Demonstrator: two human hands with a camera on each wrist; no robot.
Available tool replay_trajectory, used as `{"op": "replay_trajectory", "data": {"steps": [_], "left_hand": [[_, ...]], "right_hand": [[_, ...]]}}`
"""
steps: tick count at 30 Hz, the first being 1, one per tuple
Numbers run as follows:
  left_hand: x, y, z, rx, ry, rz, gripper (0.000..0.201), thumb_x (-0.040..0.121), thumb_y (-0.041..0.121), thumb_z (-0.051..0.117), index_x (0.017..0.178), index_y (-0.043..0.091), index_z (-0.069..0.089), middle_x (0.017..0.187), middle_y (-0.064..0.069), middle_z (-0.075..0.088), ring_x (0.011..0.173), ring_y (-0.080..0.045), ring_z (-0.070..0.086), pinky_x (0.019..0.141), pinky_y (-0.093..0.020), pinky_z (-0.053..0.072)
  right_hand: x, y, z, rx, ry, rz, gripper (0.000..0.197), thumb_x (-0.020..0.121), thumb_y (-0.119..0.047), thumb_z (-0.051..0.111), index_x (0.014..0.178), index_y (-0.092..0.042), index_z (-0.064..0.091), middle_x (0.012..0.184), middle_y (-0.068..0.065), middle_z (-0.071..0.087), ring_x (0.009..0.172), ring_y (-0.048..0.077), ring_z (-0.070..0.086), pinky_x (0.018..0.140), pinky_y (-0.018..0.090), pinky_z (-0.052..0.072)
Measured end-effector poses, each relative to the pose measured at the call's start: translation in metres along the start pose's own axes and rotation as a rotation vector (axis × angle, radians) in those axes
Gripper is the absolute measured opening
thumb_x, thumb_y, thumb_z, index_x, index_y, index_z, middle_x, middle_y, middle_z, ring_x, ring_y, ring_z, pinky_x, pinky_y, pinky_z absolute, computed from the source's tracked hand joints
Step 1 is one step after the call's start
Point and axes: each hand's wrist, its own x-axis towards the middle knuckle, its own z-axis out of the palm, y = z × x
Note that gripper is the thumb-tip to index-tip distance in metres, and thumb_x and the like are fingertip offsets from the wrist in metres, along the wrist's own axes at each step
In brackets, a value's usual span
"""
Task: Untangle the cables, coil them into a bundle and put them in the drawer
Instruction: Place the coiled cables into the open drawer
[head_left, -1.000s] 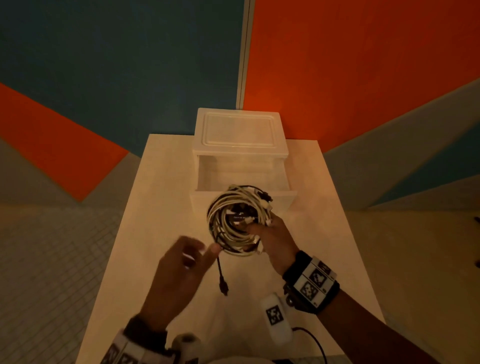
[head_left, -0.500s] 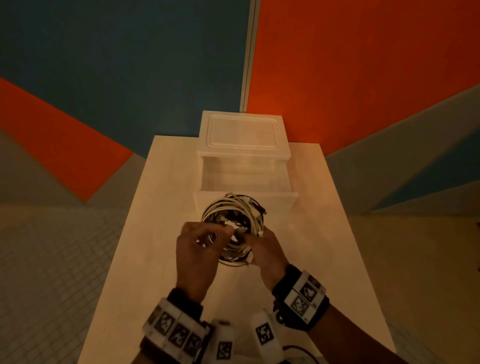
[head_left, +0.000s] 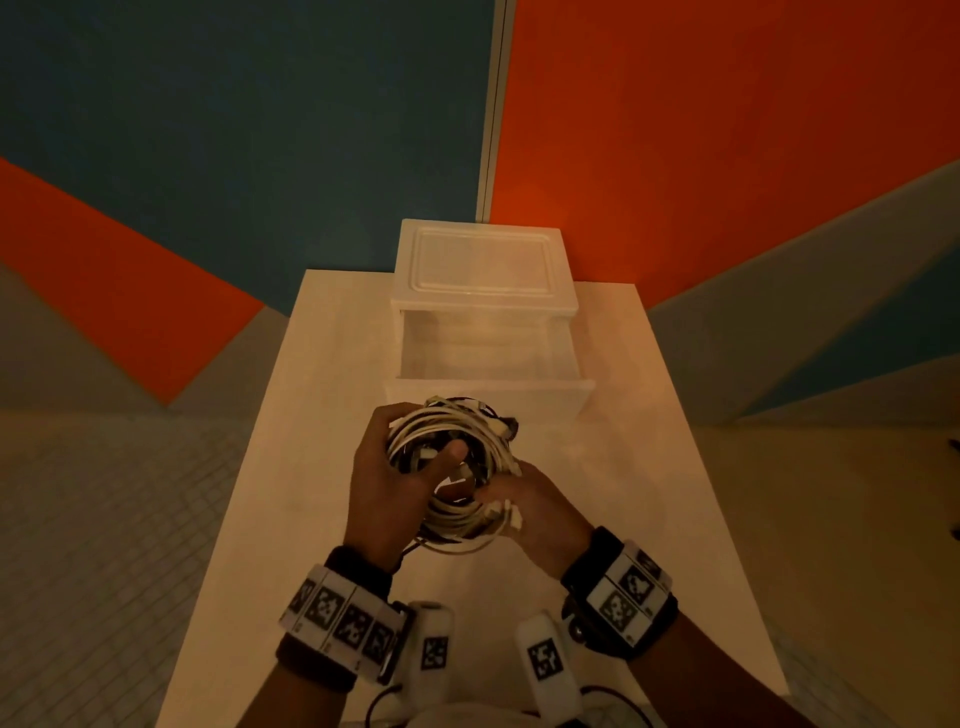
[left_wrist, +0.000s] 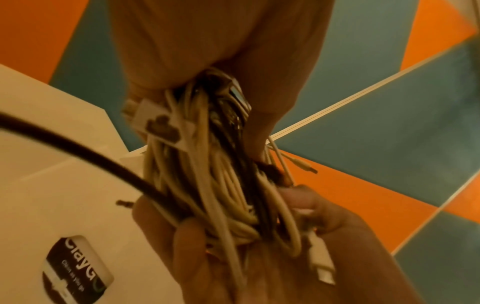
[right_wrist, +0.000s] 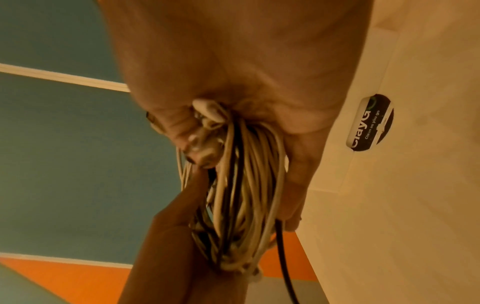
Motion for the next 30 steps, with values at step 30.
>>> {"op": "replay_trajectory", "data": {"steps": [30], "left_hand": [[0.038, -0.048, -0.012, 0.203, 0.027, -0.204, 0.060, 0.073, 0.049, 0.071, 0.127, 0.049, 0.046, 0.127, 0.006, 0.052, 0.110, -0.012, 0.057, 0.087, -0.041, 0.052]], "right_hand": [[0.203, -0.060, -0.063, 0.511, 0.451, 0.229, 0.035, 0.098, -0.002, 0.044, 0.132, 0.000, 0.045, 0.135, 0.027, 0.049, 0.112, 0.047, 0.055, 0.083, 0.061, 0.050]]}}
